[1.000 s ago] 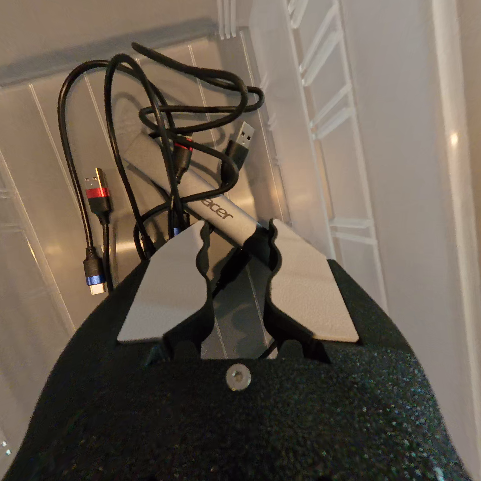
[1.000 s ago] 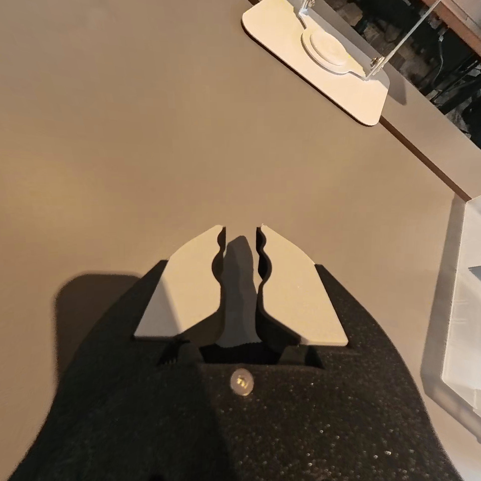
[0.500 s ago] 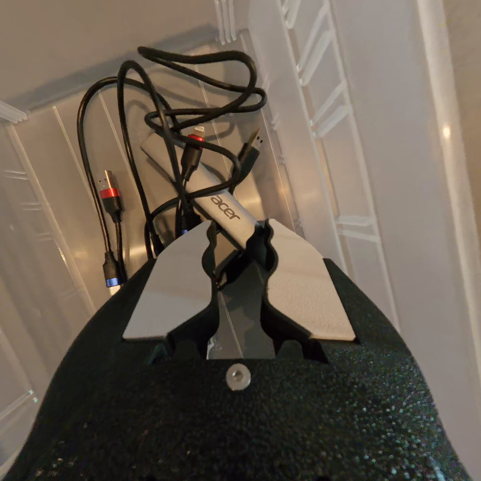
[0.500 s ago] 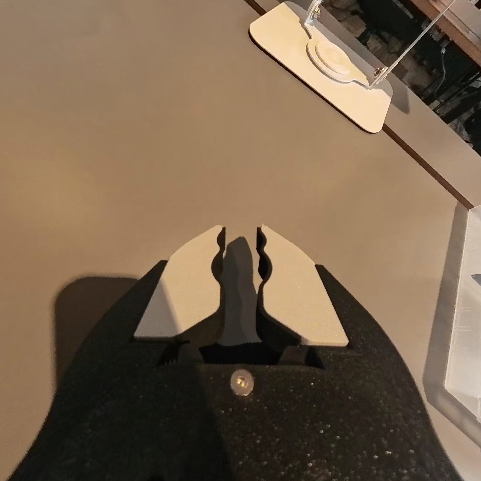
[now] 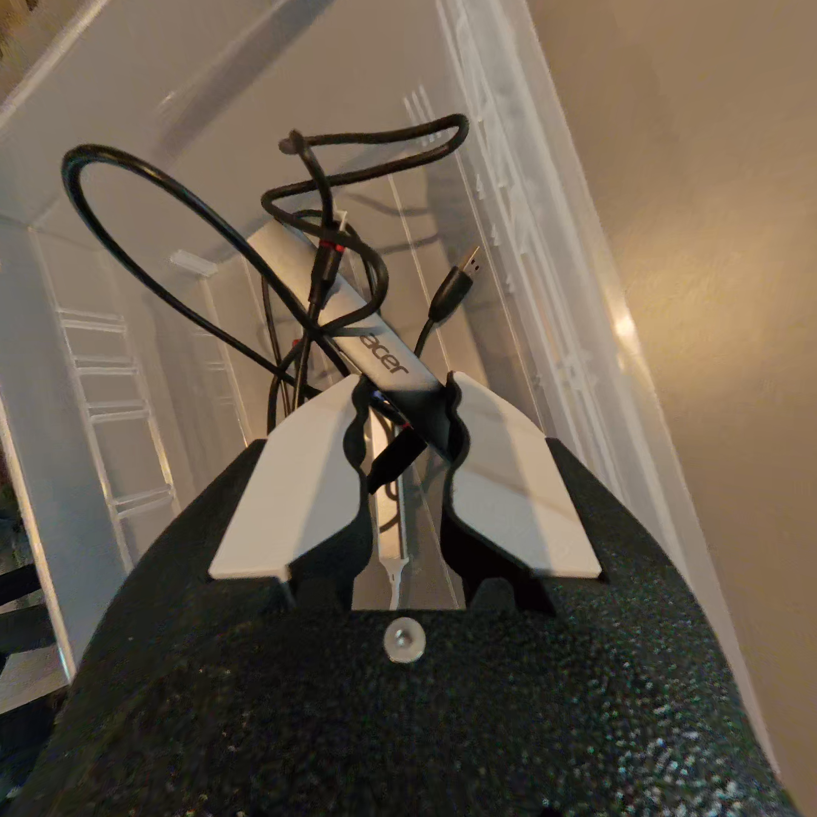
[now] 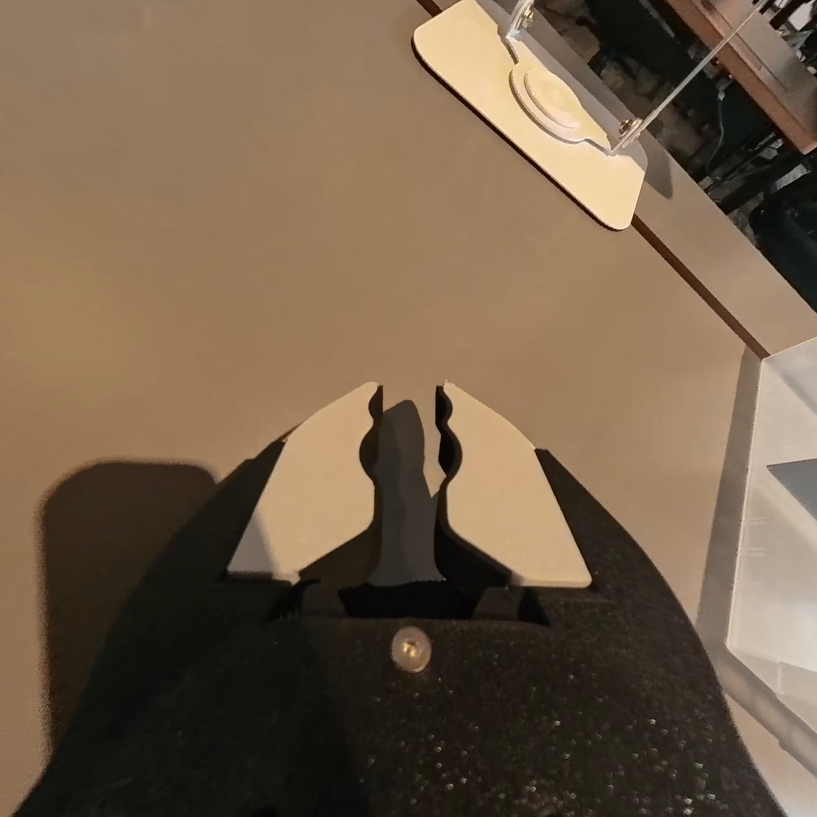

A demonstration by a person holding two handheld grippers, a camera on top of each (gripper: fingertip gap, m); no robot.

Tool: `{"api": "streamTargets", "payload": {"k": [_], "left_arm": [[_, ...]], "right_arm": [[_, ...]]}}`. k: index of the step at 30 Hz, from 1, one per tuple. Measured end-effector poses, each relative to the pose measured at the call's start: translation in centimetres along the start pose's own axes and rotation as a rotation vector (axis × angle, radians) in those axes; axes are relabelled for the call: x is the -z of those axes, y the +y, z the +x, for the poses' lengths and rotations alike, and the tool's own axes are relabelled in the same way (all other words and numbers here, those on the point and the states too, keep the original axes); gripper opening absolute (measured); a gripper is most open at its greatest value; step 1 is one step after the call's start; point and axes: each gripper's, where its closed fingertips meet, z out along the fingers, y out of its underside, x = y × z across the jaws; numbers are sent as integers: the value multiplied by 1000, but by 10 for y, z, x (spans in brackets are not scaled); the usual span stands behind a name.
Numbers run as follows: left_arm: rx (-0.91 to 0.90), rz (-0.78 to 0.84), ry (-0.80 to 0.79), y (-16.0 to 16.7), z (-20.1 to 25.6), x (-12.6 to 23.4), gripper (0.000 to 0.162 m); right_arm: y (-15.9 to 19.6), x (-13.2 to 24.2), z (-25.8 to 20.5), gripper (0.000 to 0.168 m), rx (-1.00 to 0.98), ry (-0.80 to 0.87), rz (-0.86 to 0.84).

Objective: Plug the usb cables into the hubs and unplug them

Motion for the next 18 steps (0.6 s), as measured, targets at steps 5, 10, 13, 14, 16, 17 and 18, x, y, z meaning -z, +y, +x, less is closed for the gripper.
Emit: {"api": "streamTargets", "payload": {"k": [5,10,13,14,16,17,18], "left_arm": [[-6,28,-6,-3,0,6,33],[43,104,44,-12,2,13,32],[184,241,190,-23,4,26,29],[244,294,259,-26,3,33,28],[362,384,398,-27,0,47,26],[408,415,458,-26,-3,51,26],[450,453,509,-25,-6,56,26]], "right_arm": [[0,0,1,22,-8,0,-2],[-1,1,0,22,-18,-11,10],[-1,2,0,22,-29,-20,20],[-1,2,0,22,-32,-23,22],[-1,3,0,22,-34,-26,24],[-2,2,0,22,-34,-26,24],[-2,2,0,22,-31,-25,22]]}}
